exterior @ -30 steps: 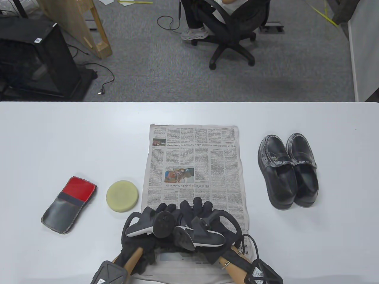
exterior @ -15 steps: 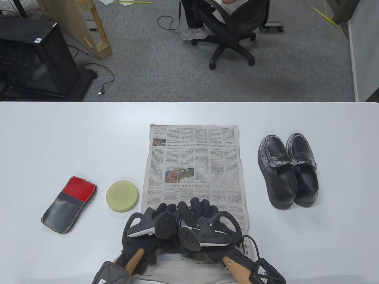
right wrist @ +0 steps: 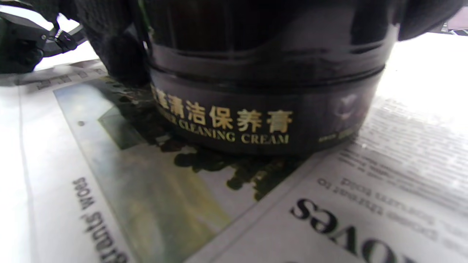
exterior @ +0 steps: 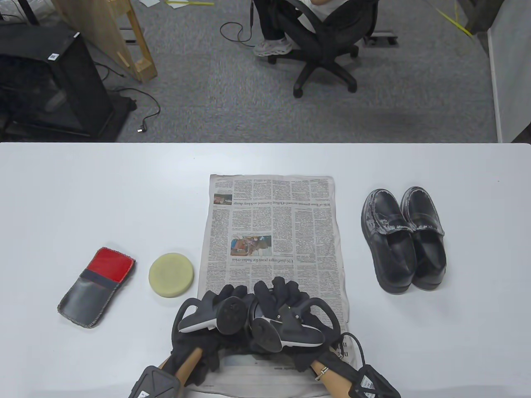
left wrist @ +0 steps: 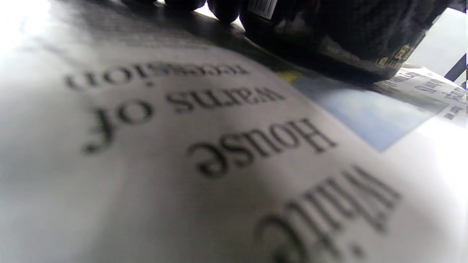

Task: Dip and apply leather care cream with polishing sponge on shoes

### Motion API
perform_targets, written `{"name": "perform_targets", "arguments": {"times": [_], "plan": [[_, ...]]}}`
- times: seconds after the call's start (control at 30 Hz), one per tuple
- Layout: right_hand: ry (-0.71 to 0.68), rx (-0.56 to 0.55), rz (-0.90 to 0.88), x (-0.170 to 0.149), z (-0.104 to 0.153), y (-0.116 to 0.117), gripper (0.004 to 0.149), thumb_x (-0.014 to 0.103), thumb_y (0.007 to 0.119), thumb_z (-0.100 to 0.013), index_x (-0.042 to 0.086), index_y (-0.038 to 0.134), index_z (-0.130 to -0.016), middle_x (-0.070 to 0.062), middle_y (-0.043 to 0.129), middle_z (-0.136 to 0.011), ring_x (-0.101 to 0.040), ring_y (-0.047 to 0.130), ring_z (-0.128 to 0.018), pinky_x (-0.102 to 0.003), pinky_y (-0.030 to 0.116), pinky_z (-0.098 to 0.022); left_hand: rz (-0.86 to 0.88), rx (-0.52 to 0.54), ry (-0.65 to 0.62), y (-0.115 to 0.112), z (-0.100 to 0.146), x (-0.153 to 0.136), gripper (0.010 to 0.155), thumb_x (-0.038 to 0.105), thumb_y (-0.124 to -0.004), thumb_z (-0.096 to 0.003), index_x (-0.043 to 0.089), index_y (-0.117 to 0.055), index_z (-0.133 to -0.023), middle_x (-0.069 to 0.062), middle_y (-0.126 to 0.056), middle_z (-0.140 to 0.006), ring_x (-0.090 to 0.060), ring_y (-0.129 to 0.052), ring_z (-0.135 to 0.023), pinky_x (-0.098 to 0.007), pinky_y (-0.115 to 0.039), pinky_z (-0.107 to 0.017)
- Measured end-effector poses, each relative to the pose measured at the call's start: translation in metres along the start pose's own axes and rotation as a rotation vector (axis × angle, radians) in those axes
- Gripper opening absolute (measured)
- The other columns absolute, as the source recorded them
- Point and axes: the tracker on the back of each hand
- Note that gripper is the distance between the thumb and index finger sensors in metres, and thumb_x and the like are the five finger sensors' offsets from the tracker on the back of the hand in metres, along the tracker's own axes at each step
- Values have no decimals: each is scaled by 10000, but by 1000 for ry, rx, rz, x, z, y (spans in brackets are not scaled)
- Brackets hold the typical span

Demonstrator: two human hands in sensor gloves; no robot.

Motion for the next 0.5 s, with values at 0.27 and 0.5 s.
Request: {"name": "perform_targets", "arguments": {"times": [0.27, 0.5], "plan": [[90, 25, 87, 6, 0, -1, 1093, 765, 301, -515, -69, 156, -1207, -537, 364, -1096, -729, 663, -830, -673, 736, -566, -1, 1, 1, 0, 0, 0, 1061, 662, -751, -427, 98, -310, -1210, -253, -239, -1247, -530, -277, -1053, -685, -386, -672], [10, 73, -65, -2, -1, -2, 1160, 744, 533, -497, -61, 57, -1182, -538, 181, -1114, -795, 429, -936, -762, 625, -612, -3, 1, 2, 0, 0, 0, 1058, 659, -754, -427, 99, -313, -1209, -253, -238, -1247, -529, -277, -1053, -685, -385, -672]]}}
Point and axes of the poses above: the tracker on the back of each hand, its own x axis roughly to the thumb side, its own z axis roughly from the fingertips to the wrist, y = z × x
